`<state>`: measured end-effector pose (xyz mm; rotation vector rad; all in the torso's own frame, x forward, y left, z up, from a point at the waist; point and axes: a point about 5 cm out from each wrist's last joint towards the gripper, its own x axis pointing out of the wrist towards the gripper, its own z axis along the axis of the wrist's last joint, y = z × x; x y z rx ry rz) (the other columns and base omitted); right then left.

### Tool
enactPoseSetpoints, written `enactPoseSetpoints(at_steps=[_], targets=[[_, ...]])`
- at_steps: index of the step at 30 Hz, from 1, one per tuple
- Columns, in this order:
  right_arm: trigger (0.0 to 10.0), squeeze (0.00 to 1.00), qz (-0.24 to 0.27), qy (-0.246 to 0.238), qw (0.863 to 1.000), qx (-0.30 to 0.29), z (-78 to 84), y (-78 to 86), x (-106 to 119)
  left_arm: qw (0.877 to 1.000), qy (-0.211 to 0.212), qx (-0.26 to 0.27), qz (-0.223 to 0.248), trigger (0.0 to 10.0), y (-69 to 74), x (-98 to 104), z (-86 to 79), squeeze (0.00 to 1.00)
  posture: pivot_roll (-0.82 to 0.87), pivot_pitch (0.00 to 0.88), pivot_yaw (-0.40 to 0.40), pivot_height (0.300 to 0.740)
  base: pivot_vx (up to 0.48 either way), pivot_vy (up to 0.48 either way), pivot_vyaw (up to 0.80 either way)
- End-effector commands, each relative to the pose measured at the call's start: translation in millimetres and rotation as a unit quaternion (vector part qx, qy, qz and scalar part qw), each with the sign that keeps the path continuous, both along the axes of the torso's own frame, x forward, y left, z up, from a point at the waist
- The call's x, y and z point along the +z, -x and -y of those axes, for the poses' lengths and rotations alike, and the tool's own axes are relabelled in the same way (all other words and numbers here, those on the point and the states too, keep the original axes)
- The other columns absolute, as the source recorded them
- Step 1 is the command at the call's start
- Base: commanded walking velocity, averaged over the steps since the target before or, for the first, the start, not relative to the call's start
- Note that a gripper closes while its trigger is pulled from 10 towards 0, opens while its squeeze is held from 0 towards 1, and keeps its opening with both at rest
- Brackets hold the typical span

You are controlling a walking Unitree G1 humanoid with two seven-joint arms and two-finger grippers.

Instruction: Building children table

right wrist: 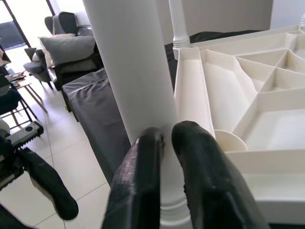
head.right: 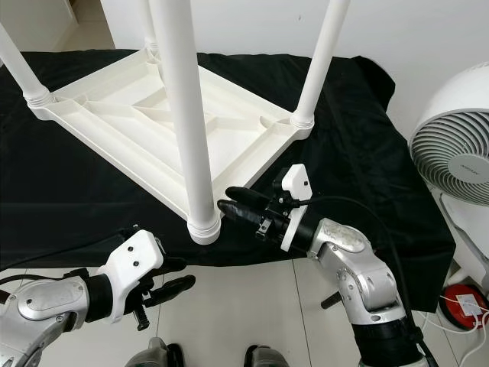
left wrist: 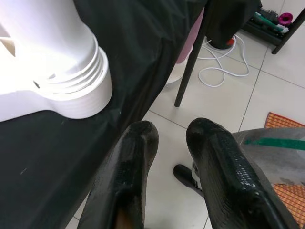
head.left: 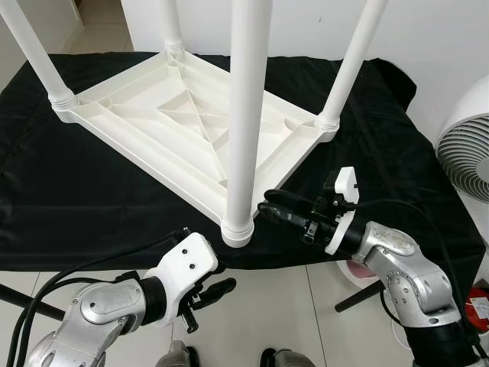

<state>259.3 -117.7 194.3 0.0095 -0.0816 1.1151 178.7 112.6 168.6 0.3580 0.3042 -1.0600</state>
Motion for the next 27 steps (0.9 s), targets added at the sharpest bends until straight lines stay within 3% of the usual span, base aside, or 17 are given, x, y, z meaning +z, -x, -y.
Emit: enactPoseSetpoints(at_steps=[1, 2, 4, 5, 6, 7, 9, 13, 14, 15, 16, 18, 20, 21, 22, 25, 27], targets=[[1.4, 0.00, 0.001, 0.004, 1.000, 0.018, -9.7, -2.5, -2.8, 1.000, 0.001, 0.003, 0.003, 10.0, 0.6, 0.0, 2.4, 0.00, -0.07, 0.124, -0.015, 0.740, 0.000, 0.000, 0.00], [4.0, 0.00, 0.000, 0.003, 1.000, 0.027, -14.7, -3.7, -3.6, 1.000, 0.002, 0.003, 0.003, 10.0, 0.7, 0.2, 2.9, 0.00, -0.07, 0.124, -0.015, 0.740, 0.000, 0.000, 0.00], [4.0, 0.00, -0.001, 0.003, 0.999, 0.033, -17.8, -4.2, -4.0, 1.000, 0.002, 0.003, 0.003, 10.0, 0.8, 0.3, 3.1, 0.00, -0.07, 0.124, -0.015, 0.740, 0.000, 0.000, 0.00], [7.3, 0.00, -0.001, 0.004, 0.999, 0.041, -23.1, -5.5, -4.4, 1.000, 0.003, 0.004, 0.003, 10.0, 0.6, 0.3, 3.5, 0.00, -0.07, 0.124, -0.021, 0.740, 0.000, 0.000, 0.00], [7.3, 0.00, -0.001, 0.004, 0.999, 0.041, -23.1, -5.5, -4.4, 1.000, 0.003, 0.004, 0.003, 10.0, 0.6, 0.3, 3.5, 0.00, -0.07, 0.124, -0.021, 0.740, 0.000, 0.000, 0.00], [10.0, 0.00, -0.001, 0.004, 0.999, 0.045, -26.3, -6.2, -4.6, 1.000, 0.003, 0.004, 0.004, 10.0, 0.5, 0.3, 3.7, 0.00, -0.07, 0.124, -0.021, 0.740, 0.000, 0.000, 0.00], [10.0, 0.00, -0.001, 0.004, 0.999, 0.045, -26.3, -6.2, -4.6, 1.000, 0.003, 0.004, 0.004, 10.0, 0.5, 0.3, 3.7, 0.00, -0.07, 0.124, -0.021, 0.740, 0.000, 0.000, 0.00], [10.0, 0.00, 0.004, -0.016, 0.997, 0.071, -69.9, -22.0, -3.6, 1.000, 0.008, 0.013, 0.005, 10.0, -0.5, 1.0, 3.8, 0.00, -0.06, 0.125, -0.027, 0.740, 0.000, 0.000, 0.00], [10.0, 0.00, 0.004, -0.016, 0.997, 0.071, -69.9, -22.0, -3.6, 1.000, 0.008, 0.013, 0.005, 10.0, -0.5, 1.0, 3.8, 0.00, -0.06, 0.125, -0.027, 0.740, 0.000, 0.000, 0.00], [10.0, 0.00, 0.003, -0.026, 0.997, 0.073, -82.6, -26.4, -2.8, 1.000, 0.009, 0.013, 0.003, 10.0, -0.2, 0.5, 4.2, 0.00, -0.06, 0.125, -0.027, 0.740, 0.000, 0.000, 0.00], [10.0, 0.00, 0.003, -0.026, 0.997, 0.073, -82.6, -26.4, -2.8, 1.000, 0.009, 0.013, 0.003, 10.0, -0.2, 0.5, 4.2, 0.00, -0.06, 0.125, -0.027, 0.740, 0.000, 0.000, 0.00], [10.0, 0.00, 0.002, -0.037, 0.996, 0.076, -100.4, -31.4, -1.4, 1.000, 0.009, 0.018, 0.002, 10.0, -1.7, -0.3, 4.1, 0.00, -0.06, 0.124, -0.026, 0.740, 0.000, 0.000, 0.00], [10.0, 0.00, 0.002, -0.037, 0.996, 0.076, -100.4, -31.4, -1.4, 1.000, 0.009, 0.018, 0.002, 10.0, -1.7, -0.3, 4.1, 0.00, -0.06, 0.124, -0.026, 0.740, 0.000, 0.000, 0.00], [10.0, 0.00, 0.001, -0.043, 0.996, 0.079, -112.6, -33.9, -0.5, 1.000, 0.009, 0.021, 0.003, 10.0, -3.5, -0.5, 4.3, 0.00, -0.06, 0.122, -0.023, 0.740, 0.000, 0.000, 0.00], [10.0, 0.00, 0.001, -0.043, 0.996, 0.079, -112.6, -33.9, -0.5, 1.000, 0.009, 0.021, 0.003, 10.0, -3.5, -0.5, 4.3, 0.00, -0.06, 0.122, -0.023, 0.740, 0.000, 0.000, 0.00], [10.0, 0.00, -0.004, -0.067, 0.994, 0.086, -149.3, -35.9, 3.9, 0.999, 0.012, 0.030, 0.009, 10.0, -8.5, -0.1, 6.9, 0.00, -0.06, 0.122, -0.023, 0.740, 0.000, 0.000, 0.00], [10.0, 0.00, -0.004, -0.070, 0.994, 0.086, -154.0, -35.5, 4.7, 0.999, 0.013, 0.033, 0.012, 10.0, -9.6, 0.1, 7.5, 0.00, -0.06, 0.122, -0.021, 0.740, 0.000, 0.000, 0.00]])
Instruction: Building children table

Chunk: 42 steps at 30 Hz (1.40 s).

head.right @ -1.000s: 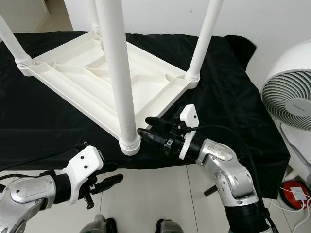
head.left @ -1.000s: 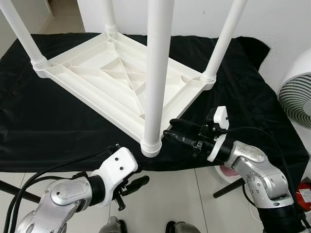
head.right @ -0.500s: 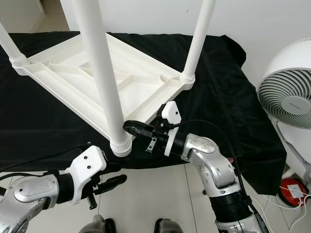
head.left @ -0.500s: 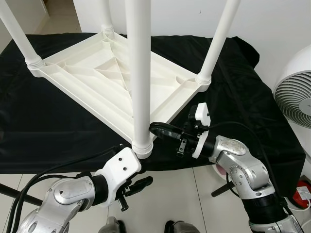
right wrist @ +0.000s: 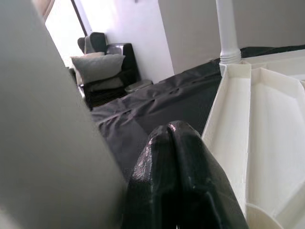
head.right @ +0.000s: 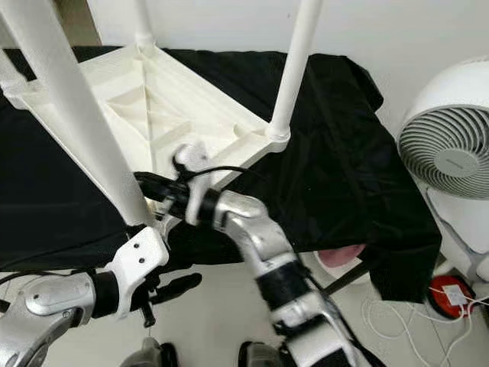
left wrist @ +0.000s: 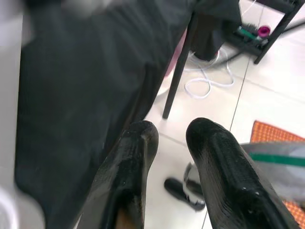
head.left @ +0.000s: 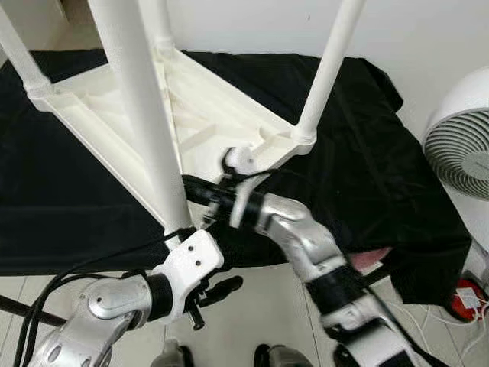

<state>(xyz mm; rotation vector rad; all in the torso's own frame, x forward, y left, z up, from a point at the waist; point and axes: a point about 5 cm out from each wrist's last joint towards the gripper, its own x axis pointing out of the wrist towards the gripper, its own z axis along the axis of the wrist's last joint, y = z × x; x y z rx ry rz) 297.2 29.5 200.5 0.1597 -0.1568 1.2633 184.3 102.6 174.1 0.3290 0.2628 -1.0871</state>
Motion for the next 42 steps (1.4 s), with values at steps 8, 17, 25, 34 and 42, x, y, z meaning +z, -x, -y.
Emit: enactPoseSetpoints(at_steps=[8, 17, 25, 34, 42], targets=[[10.0, 0.00, 0.011, -0.057, 0.996, -0.063, 31.4, -5.4, 11.4, 0.984, -0.002, 0.174, 0.031, 10.0, -34.3, -4.5, -4.9, 0.00, -0.06, 0.127, -0.010, 0.740, 0.000, 0.000, 0.00], [10.0, 0.00, 0.035, -0.077, 0.984, -0.156, 82.2, -5.5, 10.6, 0.958, 0.032, 0.274, 0.077, 10.0, -56.4, 9.9, 0.8, 0.00, -0.07, 0.131, 0.002, 0.740, 0.000, 0.000, 0.00], [10.0, 0.00, 0.045, -0.083, 0.963, -0.251, 119.5, -4.6, 10.7, 0.932, 0.022, 0.348, 0.094, 10.0, -66.4, 16.7, -23.6, 0.00, -0.05, 0.141, 0.005, 0.740, 0.000, 0.000, 0.00], [10.0, 0.00, 0.058, -0.059, 0.966, -0.247, 123.4, 7.5, 9.9, 0.916, -0.034, 0.380, 0.127, 10.0, -70.5, 16.8, -56.9, 0.00, -0.05, 0.145, 0.003, 0.740, 0.000, 0.000, 0.00], [10.0, 0.00, 0.045, 0.012, 0.985, -0.165, 125.3, 36.1, -6.2, 0.889, -0.083, 0.427, 0.144, 10.0, -79.6, 14.0, -94.7, 0.00, -0.06, 0.149, 0.008, 0.740, 0.000, 0.000, 0.00]])
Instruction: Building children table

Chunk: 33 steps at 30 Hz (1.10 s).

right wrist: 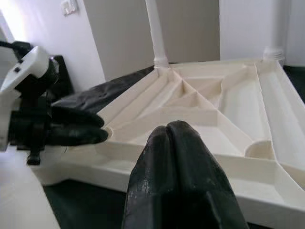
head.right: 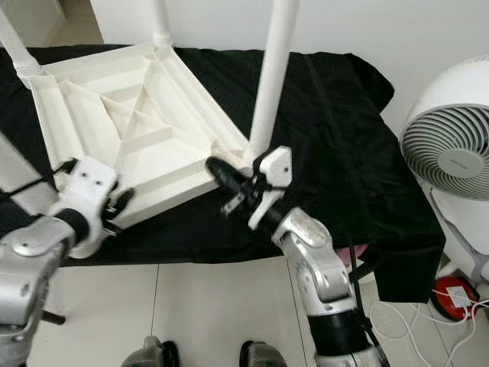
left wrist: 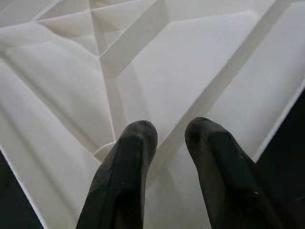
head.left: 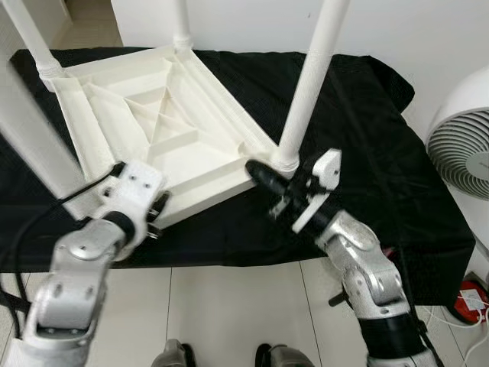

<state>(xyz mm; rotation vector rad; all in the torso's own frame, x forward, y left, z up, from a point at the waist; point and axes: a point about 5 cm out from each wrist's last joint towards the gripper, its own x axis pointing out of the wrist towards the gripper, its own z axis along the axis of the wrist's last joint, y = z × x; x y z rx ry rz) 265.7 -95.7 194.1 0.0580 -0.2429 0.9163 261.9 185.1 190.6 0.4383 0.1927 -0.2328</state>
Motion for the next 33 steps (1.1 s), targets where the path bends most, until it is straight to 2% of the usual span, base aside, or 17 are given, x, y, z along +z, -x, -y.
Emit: enactPoseSetpoints(at_steps=[1, 3, 7, 9, 10, 12, 17, 20, 21, 27, 33], targets=[[10.0, 0.00, -0.006, 0.013, 1.000, 0.009, 4.7, 6.9, -2.1, 0.998, -0.019, 0.063, 0.007, 10.0, -4.0, -5.1, -19.6, 0.00, -0.06, 0.148, 0.010, 0.740, 0.000, 0.000, 0.00], [10.0, 0.00, -0.006, 0.013, 1.000, 0.009, 4.7, 6.9, -2.1, 0.998, -0.019, 0.063, 0.007, 10.0, -4.0, -5.1, -19.6, 0.00, -0.06, 0.148, 0.010, 0.740, 0.000, 0.000, 0.00], [10.0, 0.00, -0.013, 0.024, 1.000, -0.001, 11.6, 8.9, -5.2, 0.996, -0.025, 0.086, 0.002, 10.0, -6.5, -10.7, -31.3, 0.00, -0.07, 0.149, 0.010, 0.740, 0.000, 0.000, 0.00], [10.0, 0.00, -0.016, 0.035, 0.999, -0.015, 17.9, 9.8, -8.6, 0.994, -0.038, 0.104, -0.003, 10.0, -8.9, -16.9, -43.5, 0.00, -0.08, 0.148, 0.013, 0.740, 0.000, 0.000, 0.00], [10.0, 0.00, -0.016, 0.035, 0.999, -0.015, 17.9, 9.8, -8.6, 0.994, -0.038, 0.104, -0.003, 10.0, -8.9, -16.9, -43.5, 0.00, -0.08, 0.148, 0.013, 0.740, 0.000, 0.000, 0.00], [10.0, 0.00, -0.017, 0.046, 0.998, -0.038, 26.5, 9.5, -12.4, 0.990, -0.036, 0.140, -0.002, 10.0, -13.4, -19.3, -62.6, 0.00, -0.09, 0.144, 0.017, 0.740, 0.000, 0.000, 0.00], [10.0, 0.00, -0.020, 0.048, 0.997, -0.051, 30.8, 9.4, -13.3, 0.986, -0.037, 0.161, 0.002, 10.0, -17.3, -19.2, -77.1, 0.00, -0.09, 0.140, 0.021, 0.740, 0.000, 0.000, 0.00], [10.0, 0.00, -0.024, 0.057, 0.997, -0.052, 33.4, 12.9, -16.6, 0.983, -0.040, 0.180, 0.010, 10.0, -21.9, -17.3, -92.9, 0.00, -0.09, 0.137, 0.025, 0.740, 0.000, 0.000, 0.00], [10.0, 0.00, -0.024, 0.057, 0.997, -0.052, 33.4, 12.9, -16.6, 0.983, -0.040, 0.180, 0.010, 10.0, -21.9, -17.3, -92.9, 0.00, -0.09, 0.137, 0.025, 0.740, 0.000, 0.000, 0.00], [10.0, 0.00, -0.043, 0.088, 0.994, -0.058, 41.4, 19.6, -31.7, 0.979, -0.055, 0.194, 0.022, 10.0, -29.9, -15.2, -116.7, 0.00, -0.08, 0.135, 0.021, 0.740, 0.000, 0.000, 0.00], [10.0, 0.00, -0.040, 0.097, 0.992, -0.068, 43.8, 17.8, -34.8, 0.982, -0.051, 0.182, 0.024, 10.0, -37.2, -15.5, -121.8, 0.00, -0.09, 0.133, 0.015, 0.740, 0.000, 0.000, 0.00]])
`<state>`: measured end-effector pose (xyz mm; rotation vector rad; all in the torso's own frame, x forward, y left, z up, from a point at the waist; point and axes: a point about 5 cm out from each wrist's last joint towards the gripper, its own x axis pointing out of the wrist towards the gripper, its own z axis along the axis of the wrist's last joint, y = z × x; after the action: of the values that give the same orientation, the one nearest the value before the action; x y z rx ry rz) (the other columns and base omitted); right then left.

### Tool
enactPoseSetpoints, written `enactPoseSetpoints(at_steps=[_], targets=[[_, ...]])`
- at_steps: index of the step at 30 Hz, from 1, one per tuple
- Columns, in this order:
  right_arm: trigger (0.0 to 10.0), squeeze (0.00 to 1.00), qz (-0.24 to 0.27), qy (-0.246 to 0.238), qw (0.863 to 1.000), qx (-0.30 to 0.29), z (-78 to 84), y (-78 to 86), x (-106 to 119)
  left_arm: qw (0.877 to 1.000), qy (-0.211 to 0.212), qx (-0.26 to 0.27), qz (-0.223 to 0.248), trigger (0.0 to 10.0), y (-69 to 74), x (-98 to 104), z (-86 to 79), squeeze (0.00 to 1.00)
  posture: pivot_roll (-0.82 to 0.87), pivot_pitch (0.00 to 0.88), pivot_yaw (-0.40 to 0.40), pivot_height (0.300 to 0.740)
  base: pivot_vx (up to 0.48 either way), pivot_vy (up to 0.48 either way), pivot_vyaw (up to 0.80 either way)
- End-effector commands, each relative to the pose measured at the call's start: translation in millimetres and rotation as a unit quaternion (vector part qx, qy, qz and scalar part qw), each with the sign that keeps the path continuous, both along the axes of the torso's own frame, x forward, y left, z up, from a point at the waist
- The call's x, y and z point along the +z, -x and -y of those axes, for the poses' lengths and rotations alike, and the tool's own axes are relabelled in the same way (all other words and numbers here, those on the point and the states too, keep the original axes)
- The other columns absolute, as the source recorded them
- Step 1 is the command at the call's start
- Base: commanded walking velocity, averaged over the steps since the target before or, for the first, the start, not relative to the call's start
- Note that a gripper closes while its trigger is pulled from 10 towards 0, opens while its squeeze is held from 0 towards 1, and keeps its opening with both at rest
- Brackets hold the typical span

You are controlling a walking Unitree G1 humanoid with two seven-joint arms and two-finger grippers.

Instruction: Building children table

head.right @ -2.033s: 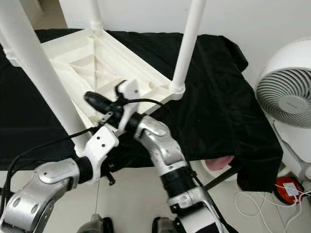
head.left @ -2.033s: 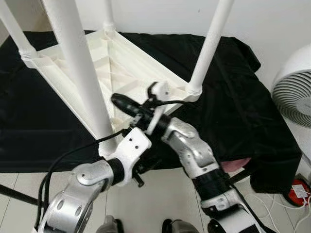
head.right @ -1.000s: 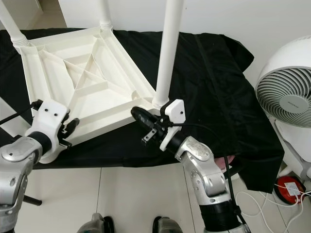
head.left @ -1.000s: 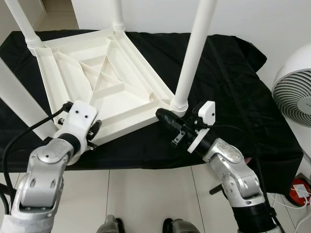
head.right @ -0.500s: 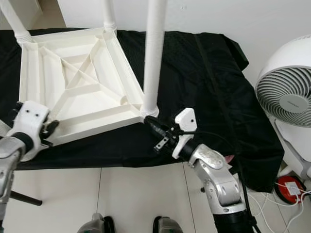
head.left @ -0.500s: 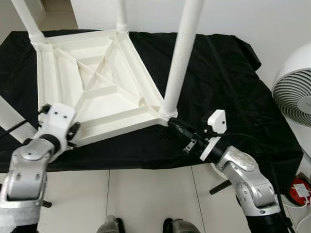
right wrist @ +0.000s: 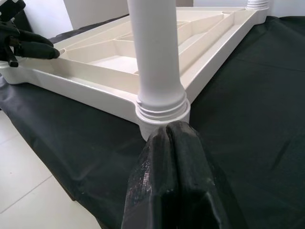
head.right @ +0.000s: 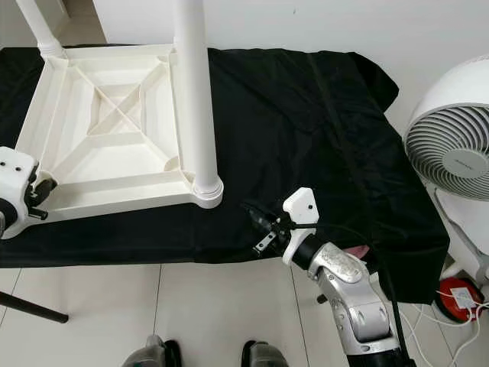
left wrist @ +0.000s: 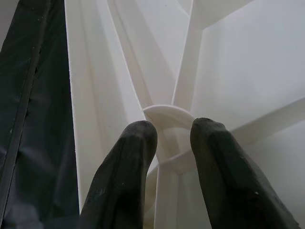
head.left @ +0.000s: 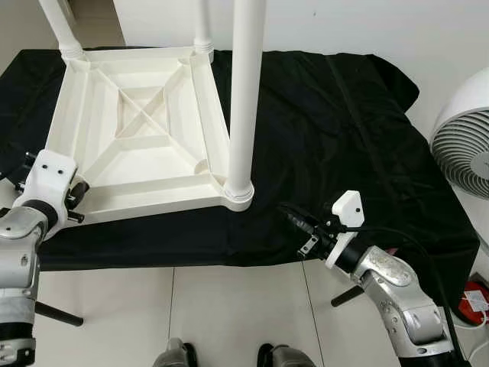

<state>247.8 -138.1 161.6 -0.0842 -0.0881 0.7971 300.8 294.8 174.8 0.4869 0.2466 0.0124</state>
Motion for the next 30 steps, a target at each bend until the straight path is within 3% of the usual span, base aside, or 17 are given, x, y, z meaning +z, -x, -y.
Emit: enactPoseSetpoints(at_steps=[1, 9, 12, 13, 15, 16, 20, 25, 30], targets=[[10.0, 0.00, 0.002, 0.011, 1.000, -0.003, 1.8, -1.1, -2.4, 0.998, -0.017, 0.059, 0.023, 10.0, -1.0, 0.3, -12.3, 0.00, -0.09, 0.133, 0.015, 0.740, 0.000, 0.000, 0.00], [10.0, 0.00, 0.016, 0.008, 0.999, -0.033, 4.6, -8.3, 1.0, 0.998, 0.005, 0.039, 0.039, 10.0, -9.7, 4.3, -2.1, 0.00, -0.10, 0.135, 0.018, 0.740, 0.000, 0.000, 0.00], [10.0, 0.00, 0.023, 0.010, 0.997, -0.069, 8.3, -14.4, 2.0, 0.997, 0.043, 0.000, 0.056, 10.0, -13.0, 8.7, 17.2, 0.00, -0.11, 0.137, 0.024, 0.740, 0.000, 0.000, 0.00], [10.0, 0.63, 0.028, 0.007, 0.995, -0.091, 9.8, -18.7, 2.9, 0.995, 0.070, -0.029, 0.068, 10.0, -13.0, 12.7, 30.0, 0.00, -0.10, 0.137, 0.027, 0.740, 0.000, 0.000, 0.00], [10.0, 0.63, 0.031, 0.004, 0.994, -0.106, 10.6, -21.5, 3.6, 0.992, 0.086, -0.048, 0.075, 10.0, -12.5, 15.6, 38.2, 0.00, -0.10, 0.137, 0.027, 0.740, 0.000, 0.000, 0.00], [10.0, 1.00, 0.033, -0.001, 0.993, -0.114, 10.6, -23.5, 4.3, 0.990, 0.099, -0.062, 0.083, 10.0, -11.8, 16.9, 44.0, 0.00, -0.10, 0.132, 0.034, 0.740, 0.000, 0.000, 0.00], [10.0, 1.00, 0.042, -0.015, 0.991, -0.128, 9.5, -26.3, 6.3, 0.977, 0.136, -0.157, 0.055, 10.0, 8.5, -2.2, 78.1, 0.00, -0.10, 0.128, 0.042, 0.740, 0.000, 0.000, 0.00], [10.0, 1.00, 0.043, -0.017, 0.991, -0.127, 7.3, -26.1, 5.5, 0.976, 0.145, -0.158, 0.047, 10.0, 10.9, -7.9, 79.0, 0.00, -0.09, 0.125, 0.045, 0.740, 0.000, 0.000, 0.00], [10.0, 1.00, 0.041, -0.021, 0.994, -0.098, -2.8, -27.3, 5.8, 0.978, 0.157, -0.126, 0.046, 10.0, 11.2, -12.0, 73.3, 0.00, -0.08, 0.123, 0.047, 0.740, 0.000, 0.000, 0.00]])
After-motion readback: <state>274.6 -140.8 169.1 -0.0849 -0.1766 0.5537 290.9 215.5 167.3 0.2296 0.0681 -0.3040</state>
